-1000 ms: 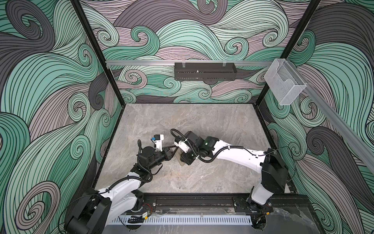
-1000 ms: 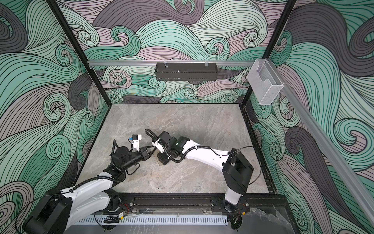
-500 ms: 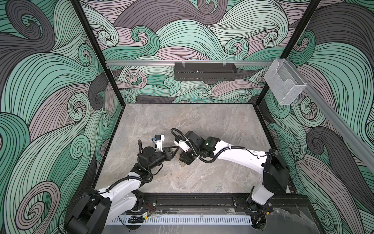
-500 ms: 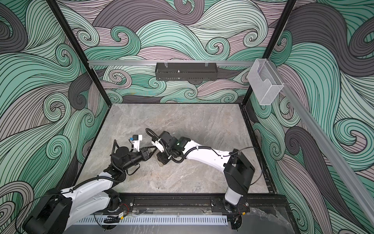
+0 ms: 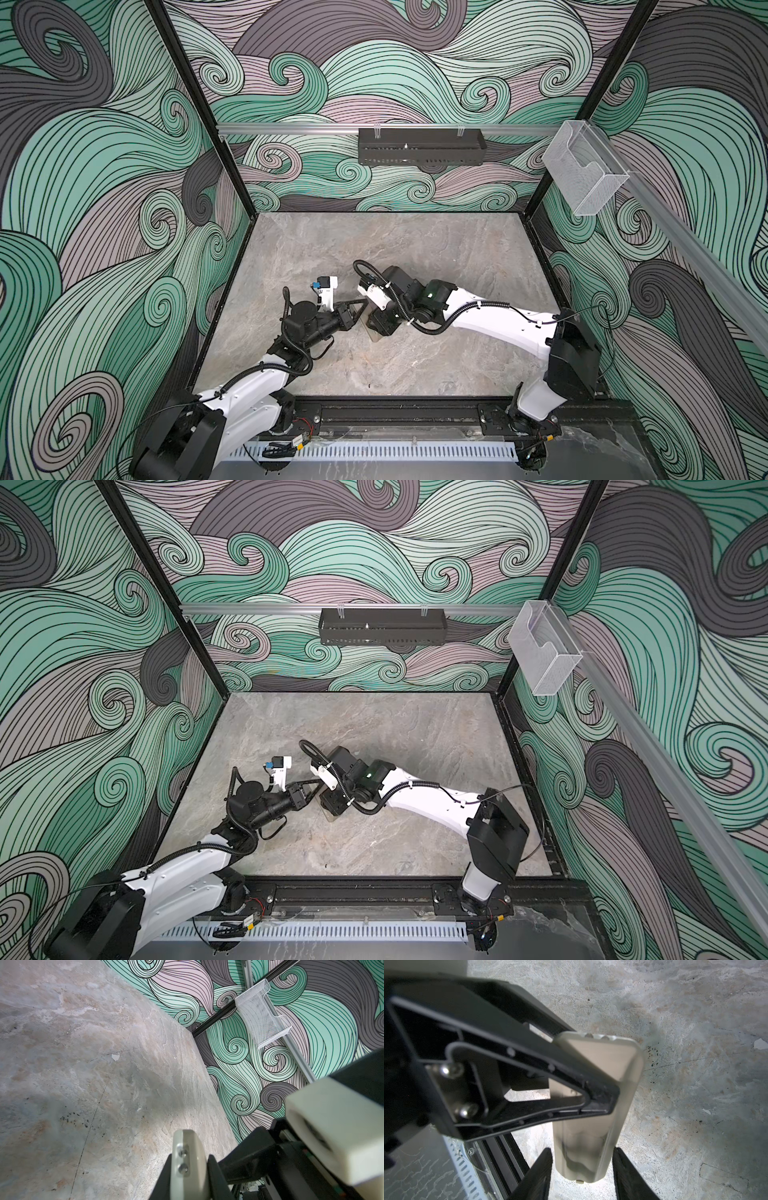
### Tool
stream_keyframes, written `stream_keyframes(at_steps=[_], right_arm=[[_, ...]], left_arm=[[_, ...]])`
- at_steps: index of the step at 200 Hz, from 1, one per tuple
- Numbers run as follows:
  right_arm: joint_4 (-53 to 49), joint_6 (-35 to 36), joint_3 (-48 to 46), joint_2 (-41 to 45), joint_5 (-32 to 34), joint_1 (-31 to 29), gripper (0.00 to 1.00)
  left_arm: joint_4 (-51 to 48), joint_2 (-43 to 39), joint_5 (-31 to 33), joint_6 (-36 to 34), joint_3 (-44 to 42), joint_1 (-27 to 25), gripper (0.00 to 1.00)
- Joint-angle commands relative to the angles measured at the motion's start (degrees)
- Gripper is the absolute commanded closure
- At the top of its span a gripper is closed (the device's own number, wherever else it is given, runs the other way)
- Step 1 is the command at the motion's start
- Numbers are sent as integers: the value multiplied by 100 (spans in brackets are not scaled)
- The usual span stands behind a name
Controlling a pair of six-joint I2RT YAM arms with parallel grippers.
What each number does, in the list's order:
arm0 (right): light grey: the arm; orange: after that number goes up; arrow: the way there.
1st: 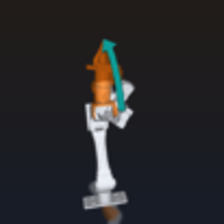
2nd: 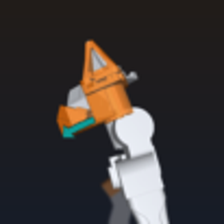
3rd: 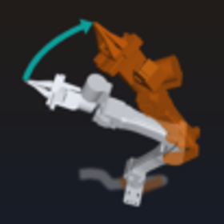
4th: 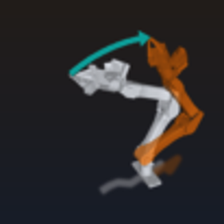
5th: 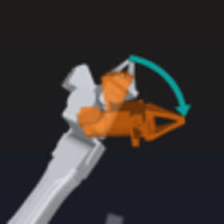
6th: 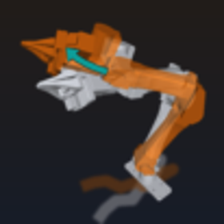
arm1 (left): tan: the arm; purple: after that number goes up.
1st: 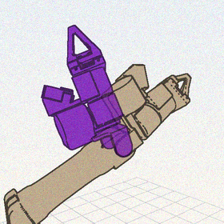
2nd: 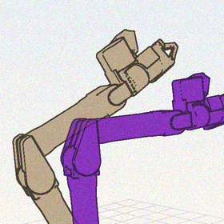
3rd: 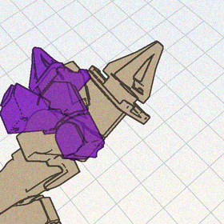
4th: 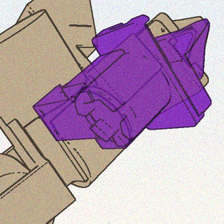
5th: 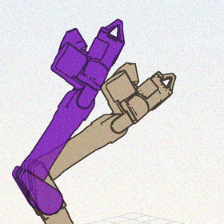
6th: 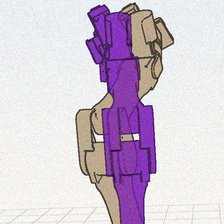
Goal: Load the batteries into the remote control
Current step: 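Open the right gripper and lift it off the cover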
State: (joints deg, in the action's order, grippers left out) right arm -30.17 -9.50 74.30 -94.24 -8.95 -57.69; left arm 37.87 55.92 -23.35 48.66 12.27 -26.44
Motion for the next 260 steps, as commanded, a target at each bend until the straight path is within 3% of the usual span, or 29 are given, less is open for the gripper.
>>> stream_keyframes(at_steps=[1, 97, 191, 260], right_arm=[[16, -35, -4, 218, 86, -20, 50], [166, -52, -208, 547, 144, 66, 47], [1329, 267, -1383, 1306, -1109, 556, 44], [1454, 560, -1759, 1262, -1238, 649, 42]], left_arm=[[-28, -166, -29, -19, 148, -46, 100], [-244, -347, -20, -31, 158, -46, 100], [-312, -397, -196, -63, 249, -46, 100], [-373, -385, -231, -76, 302, -47, 100]])
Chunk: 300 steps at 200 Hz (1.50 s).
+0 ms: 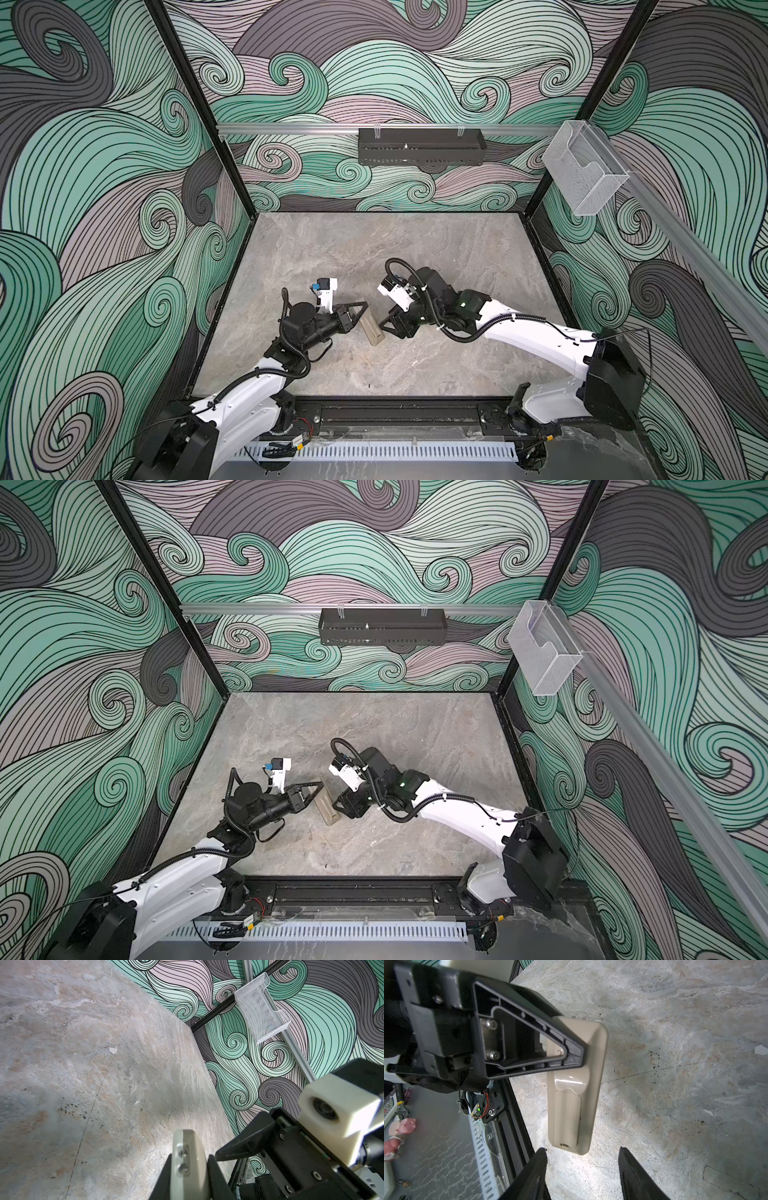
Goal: Load the batteries into the remote control
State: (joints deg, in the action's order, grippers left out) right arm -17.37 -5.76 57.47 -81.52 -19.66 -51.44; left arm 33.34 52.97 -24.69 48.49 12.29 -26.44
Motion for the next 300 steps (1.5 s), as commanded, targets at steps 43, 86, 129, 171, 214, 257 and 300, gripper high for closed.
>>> stream_keyframes(at_steps=[43, 86, 129, 171, 214, 257, 300], right_arm=[[275, 198, -184, -160, -199, 22, 39], [382, 133, -242, -301, -79, 21, 39], [621, -28, -344, -430, -108, 73, 39], [768, -91, -407, -604, -110, 90, 39], [1014, -160, -514, -778, -109, 151, 40], [1125, -180, -537, -901, -148, 161, 40], [1173, -180, -479, -969, -150, 162, 40]], left_arm=[[80, -85, -93, -41, 323, -46, 100], [80, -99, -90, -33, 315, -46, 100], [80, -121, -69, -33, 300, -46, 100], [91, -130, -71, -24, 300, -46, 100], [103, -157, -67, 3, 282, -50, 100], [138, -173, -71, 30, 273, -46, 100], [237, -118, -131, 60, 265, -46, 100]])
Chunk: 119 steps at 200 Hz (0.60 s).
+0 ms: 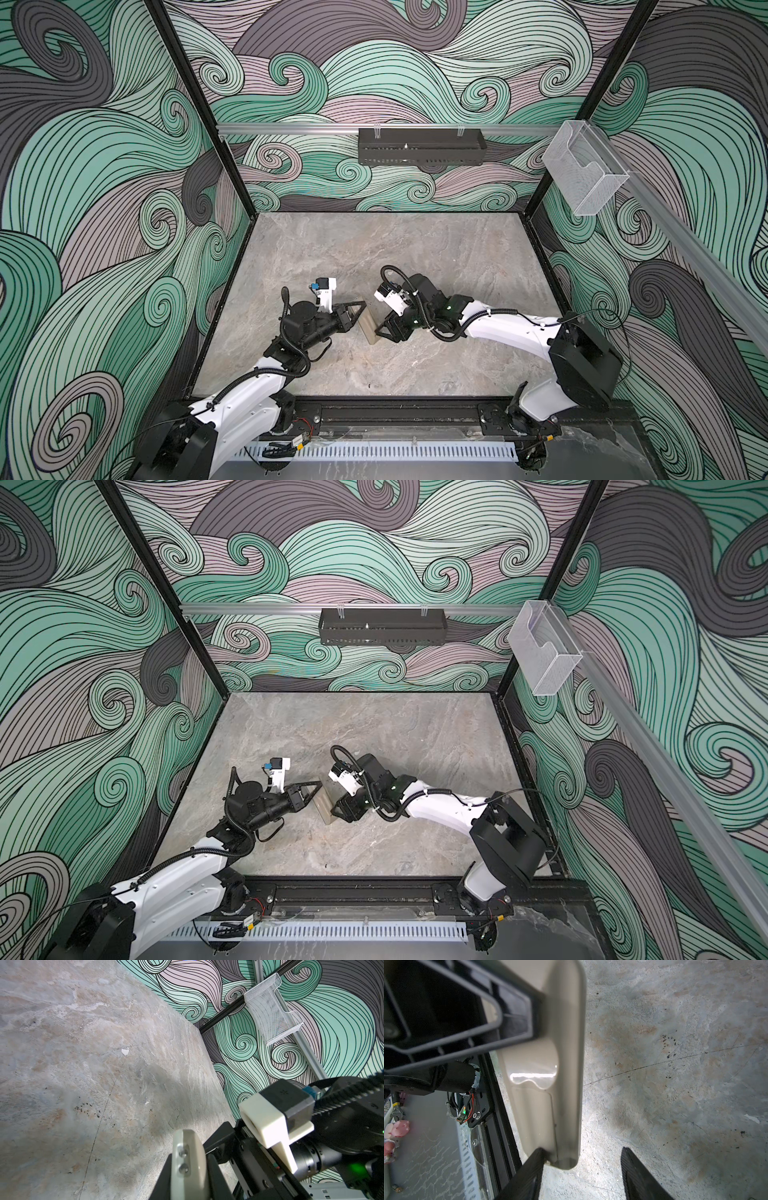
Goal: Load the batteries into the remote control
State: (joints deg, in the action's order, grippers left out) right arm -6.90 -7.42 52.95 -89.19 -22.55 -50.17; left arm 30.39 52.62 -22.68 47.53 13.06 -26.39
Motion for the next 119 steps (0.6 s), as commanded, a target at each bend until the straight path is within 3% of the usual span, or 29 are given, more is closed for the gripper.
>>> stream_keyframes(at_steps=[1, 59, 119], right_arm=[[127, -14, -24, -207, 142, 35, 40], [85, -23, 71, -353, 144, 37, 41], [-61, -15, 140, 15, 112, 26, 41]], left_arm=[[540, -76, -337, 158, 188, -50, 100], [645, -51, -428, 195, 206, -58, 100], [182, -80, -97, 160, 274, -59, 100]])
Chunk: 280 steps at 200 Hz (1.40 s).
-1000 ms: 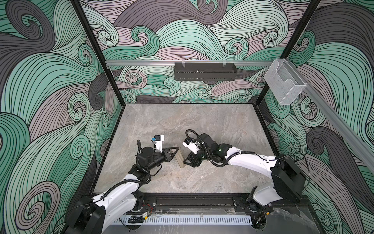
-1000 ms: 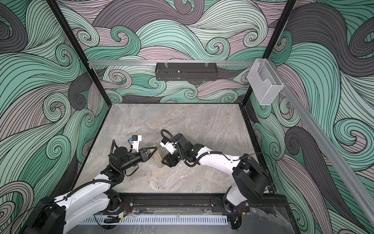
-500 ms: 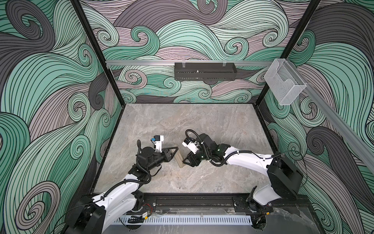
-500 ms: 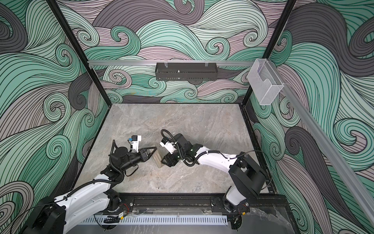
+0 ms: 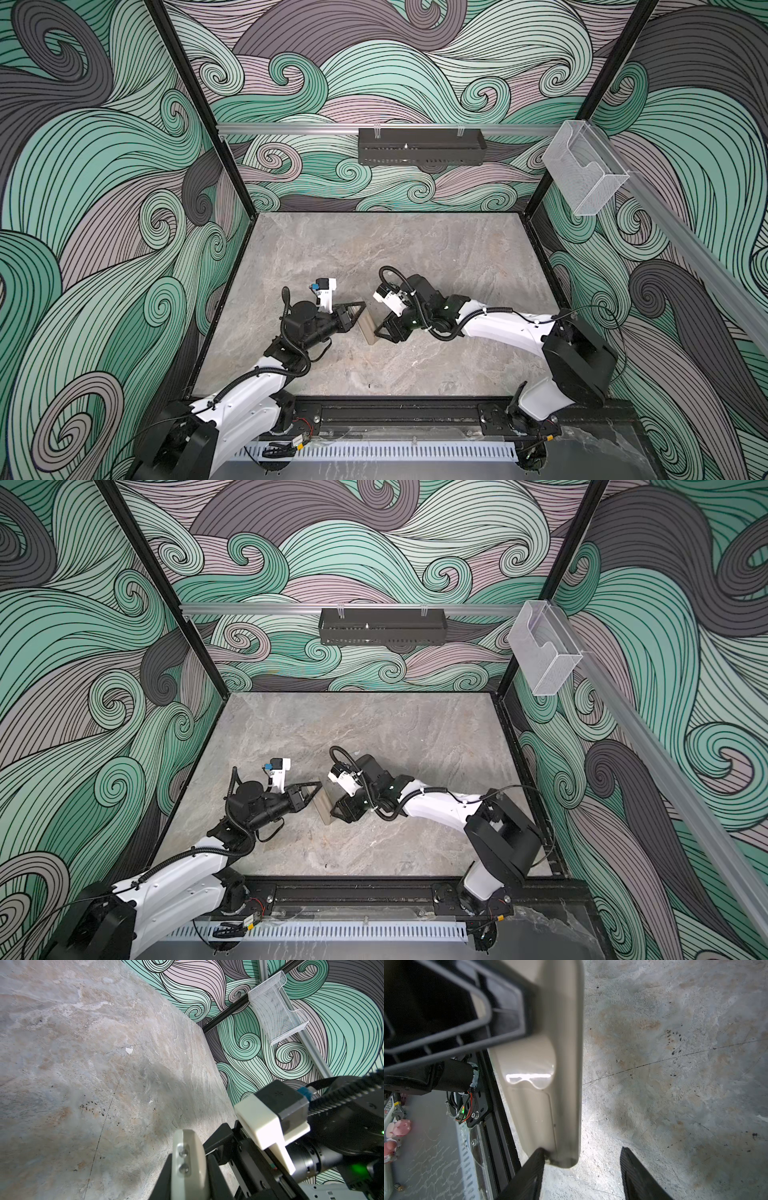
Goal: Load the batteries into the remote control
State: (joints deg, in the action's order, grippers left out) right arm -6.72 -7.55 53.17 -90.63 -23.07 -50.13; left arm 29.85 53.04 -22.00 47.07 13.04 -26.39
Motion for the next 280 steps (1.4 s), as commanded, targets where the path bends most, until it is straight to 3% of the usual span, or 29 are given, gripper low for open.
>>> stream_keyframes(at_steps=[1, 67, 116, 160, 217, 280], right_arm=[[-77, -1, 117, 168, 159, 21, 40], [84, -88, 167, 348, 150, -118, 23], [284, -149, 242, 198, 327, -351, 17], [-5, -194, 522, -77, 793, -452, 18], [-40, -238, 663, -415, 837, -524, 20], [-40, -238, 683, -490, 793, -568, 31]], left_arm=[[226, -120, -156, 206, 277, -59, 100], [-20, -136, 327, 397, 270, -50, 100], [-50, -162, 512, 574, 269, -50, 100], [-5, -192, 616, 725, 243, -50, 100], [151, -178, 671, 839, 142, -50, 100], [207, -107, 712, 878, 124, -51, 100]])
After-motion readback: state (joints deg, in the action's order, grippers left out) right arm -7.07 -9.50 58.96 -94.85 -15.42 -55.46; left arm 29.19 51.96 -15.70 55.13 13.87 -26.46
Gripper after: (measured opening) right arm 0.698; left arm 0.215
